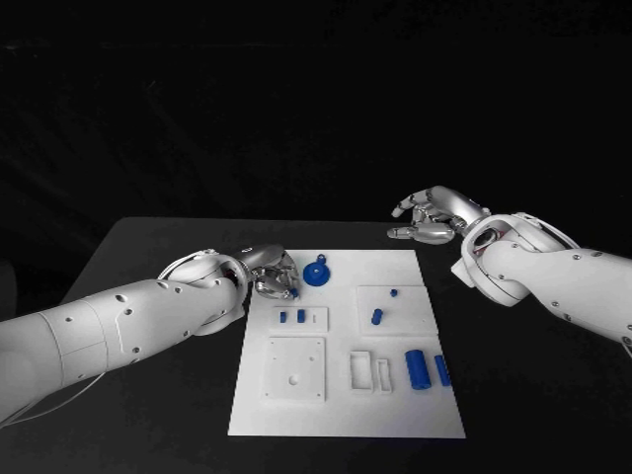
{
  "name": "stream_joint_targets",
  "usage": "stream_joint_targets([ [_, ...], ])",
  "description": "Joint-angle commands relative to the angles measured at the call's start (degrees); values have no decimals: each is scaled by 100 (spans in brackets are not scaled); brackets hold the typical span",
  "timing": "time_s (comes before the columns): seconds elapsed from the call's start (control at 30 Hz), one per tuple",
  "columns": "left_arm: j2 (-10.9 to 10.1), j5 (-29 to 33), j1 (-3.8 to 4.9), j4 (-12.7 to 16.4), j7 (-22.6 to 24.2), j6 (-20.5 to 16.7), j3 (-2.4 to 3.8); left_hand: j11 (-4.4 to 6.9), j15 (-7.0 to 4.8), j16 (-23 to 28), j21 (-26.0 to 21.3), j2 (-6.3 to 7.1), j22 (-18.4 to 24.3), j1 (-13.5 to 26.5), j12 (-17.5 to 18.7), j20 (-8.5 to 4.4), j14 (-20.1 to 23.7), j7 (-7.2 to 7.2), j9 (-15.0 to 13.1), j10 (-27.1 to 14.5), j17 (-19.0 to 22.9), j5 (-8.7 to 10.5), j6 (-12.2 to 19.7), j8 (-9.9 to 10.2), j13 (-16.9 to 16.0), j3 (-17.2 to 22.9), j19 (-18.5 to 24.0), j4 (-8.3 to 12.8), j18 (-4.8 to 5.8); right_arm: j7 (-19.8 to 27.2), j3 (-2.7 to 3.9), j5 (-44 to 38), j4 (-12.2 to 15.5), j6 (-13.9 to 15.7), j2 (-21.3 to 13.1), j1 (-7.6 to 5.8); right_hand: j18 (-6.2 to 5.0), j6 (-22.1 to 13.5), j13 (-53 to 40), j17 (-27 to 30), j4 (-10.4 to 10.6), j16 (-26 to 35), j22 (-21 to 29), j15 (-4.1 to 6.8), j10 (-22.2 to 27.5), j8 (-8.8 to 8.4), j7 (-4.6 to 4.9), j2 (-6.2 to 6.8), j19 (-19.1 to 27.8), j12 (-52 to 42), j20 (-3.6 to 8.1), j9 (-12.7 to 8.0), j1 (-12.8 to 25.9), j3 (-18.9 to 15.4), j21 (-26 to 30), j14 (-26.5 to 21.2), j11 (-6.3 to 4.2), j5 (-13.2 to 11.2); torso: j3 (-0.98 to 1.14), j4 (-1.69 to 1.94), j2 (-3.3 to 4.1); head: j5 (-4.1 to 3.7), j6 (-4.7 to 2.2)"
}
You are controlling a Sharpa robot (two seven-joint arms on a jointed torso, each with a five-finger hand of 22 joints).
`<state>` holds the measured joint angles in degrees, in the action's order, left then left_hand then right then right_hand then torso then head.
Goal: Assemble the parts on the task board
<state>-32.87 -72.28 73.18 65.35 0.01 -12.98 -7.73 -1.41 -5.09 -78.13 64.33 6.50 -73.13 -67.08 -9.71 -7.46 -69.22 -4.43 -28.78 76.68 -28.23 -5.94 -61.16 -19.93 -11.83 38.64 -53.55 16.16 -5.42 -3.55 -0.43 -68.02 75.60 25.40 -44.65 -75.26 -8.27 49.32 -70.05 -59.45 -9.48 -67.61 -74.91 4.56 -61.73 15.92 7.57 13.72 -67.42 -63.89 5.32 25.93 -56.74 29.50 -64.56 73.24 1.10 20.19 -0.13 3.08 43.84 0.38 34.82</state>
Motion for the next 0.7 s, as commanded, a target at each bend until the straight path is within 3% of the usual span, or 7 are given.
stream_joint_targets([
  [0.03, 7, -40, 2, 15, -20, 149, 2, 3, 4, -10, 34, -54, 8, -16, 34, -281, -32, -44, -10, 44, 10, -20, -72, -15, -1, 38, -20, 0, -168, 44, 2, -19, 5, -65, 1, 3, -673, 92, 6, -5, 27, 19, -39, 8, 159, -4, 62, -24, -17, -38, 35, 1, 17, -8, 28, 33, 58, 37, 1, 1, 2, 2, 6],
  [0.7, 53, -40, 2, -14, -16, 227, -4, 3, 4, -7, 33, -59, 9, -13, 40, -282, -32, -45, -11, 49, 12, -11, -72, -13, 0, 38, -20, -1, -165, 42, 2, -19, 11, -66, -2, 5, -673, 92, 10, -6, 26, 20, -40, 8, 161, -4, 62, -25, -17, -40, 35, 0, 17, -10, 30, 33, 58, 35, 7, -2, 1, 21, 26],
])
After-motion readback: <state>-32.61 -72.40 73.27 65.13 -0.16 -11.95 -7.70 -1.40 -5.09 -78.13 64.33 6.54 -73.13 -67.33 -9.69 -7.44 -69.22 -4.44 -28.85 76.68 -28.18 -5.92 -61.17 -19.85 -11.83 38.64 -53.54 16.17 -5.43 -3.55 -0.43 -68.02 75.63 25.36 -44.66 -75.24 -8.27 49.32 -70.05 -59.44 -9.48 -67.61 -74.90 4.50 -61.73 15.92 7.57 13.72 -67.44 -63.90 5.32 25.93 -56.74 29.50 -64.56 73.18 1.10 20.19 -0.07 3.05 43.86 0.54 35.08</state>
